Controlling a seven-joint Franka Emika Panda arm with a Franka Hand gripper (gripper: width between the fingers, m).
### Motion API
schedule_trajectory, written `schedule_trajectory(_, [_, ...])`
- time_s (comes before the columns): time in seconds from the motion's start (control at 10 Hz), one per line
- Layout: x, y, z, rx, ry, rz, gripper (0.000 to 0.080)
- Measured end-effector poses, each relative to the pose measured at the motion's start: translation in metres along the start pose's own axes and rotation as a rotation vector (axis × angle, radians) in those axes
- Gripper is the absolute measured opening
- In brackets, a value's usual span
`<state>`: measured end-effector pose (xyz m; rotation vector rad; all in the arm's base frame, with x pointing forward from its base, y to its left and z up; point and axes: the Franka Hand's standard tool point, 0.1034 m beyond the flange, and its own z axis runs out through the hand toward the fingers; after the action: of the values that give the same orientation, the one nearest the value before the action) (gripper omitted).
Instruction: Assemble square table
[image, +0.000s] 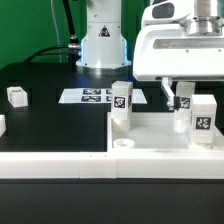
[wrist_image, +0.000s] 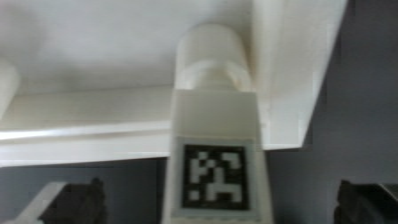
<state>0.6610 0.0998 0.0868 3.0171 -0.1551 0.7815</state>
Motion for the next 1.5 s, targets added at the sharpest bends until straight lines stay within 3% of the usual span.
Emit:
schedule_trajectory(0.2, [0.011,-0.001,-0.004,0.004,-0.035,0.008,0.0649])
schedule_trajectory(0.4, [0.009,-0.013,-0.003,0.008,-0.102,-0.001,0.0649])
schedule_trajectory(0.6, [0.007,-0.006,-0.004,-0.004,-0.246,0.013,0.0649])
schedule_trajectory(0.7, [-0.002,-0.003,-0.006,-0.012,-0.383,0.021,0.0649])
schedule_trajectory(0.9, [0.013,0.009,-0.002,-0.026,-0.542,0.044,0.0649])
schedule_trajectory(1.0, [0.013,0.015,-0.004,-0.039,-0.637,0.066,0.0649])
schedule_trajectory(1.1, [0.024,0.013,0.002,-0.037,-0.609,0.082,0.0649])
schedule_trajectory(1.5, [0.017,-0.005,0.009,-0.046,-0.595,0.146,0.0649])
